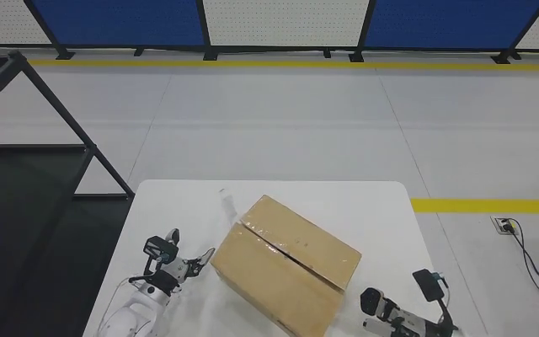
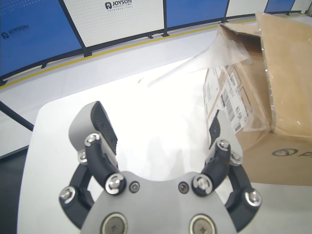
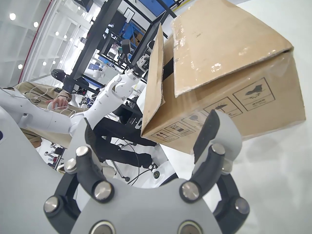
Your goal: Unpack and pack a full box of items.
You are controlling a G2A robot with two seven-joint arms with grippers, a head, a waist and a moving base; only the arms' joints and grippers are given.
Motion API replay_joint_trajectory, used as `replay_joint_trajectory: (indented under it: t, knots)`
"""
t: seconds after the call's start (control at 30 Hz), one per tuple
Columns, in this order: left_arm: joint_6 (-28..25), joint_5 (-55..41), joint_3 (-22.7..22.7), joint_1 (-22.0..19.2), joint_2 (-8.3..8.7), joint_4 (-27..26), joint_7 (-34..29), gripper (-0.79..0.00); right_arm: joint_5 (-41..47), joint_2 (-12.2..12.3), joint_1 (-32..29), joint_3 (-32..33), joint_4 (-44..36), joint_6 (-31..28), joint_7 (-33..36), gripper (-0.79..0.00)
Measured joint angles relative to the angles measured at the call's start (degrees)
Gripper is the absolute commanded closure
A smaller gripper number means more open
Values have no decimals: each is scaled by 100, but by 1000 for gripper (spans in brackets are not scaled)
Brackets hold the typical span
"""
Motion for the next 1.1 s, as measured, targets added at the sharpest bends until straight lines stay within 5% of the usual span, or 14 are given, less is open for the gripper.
replay_joint_trajectory:
  t: [0.37,0.73,1.1]
  knots:
    - [-216,101,184,14,3,164,229,-785,-839,-75,247,-394,370,1647,-1338,-785]
    - [-313,183,154,457,43,-162,441,-785,-461,-137,756,-925,651,1228,-1419,-785]
    - [-262,305,96,863,77,-544,606,-785,-530,-193,1530,-1454,962,1485,-1195,-785]
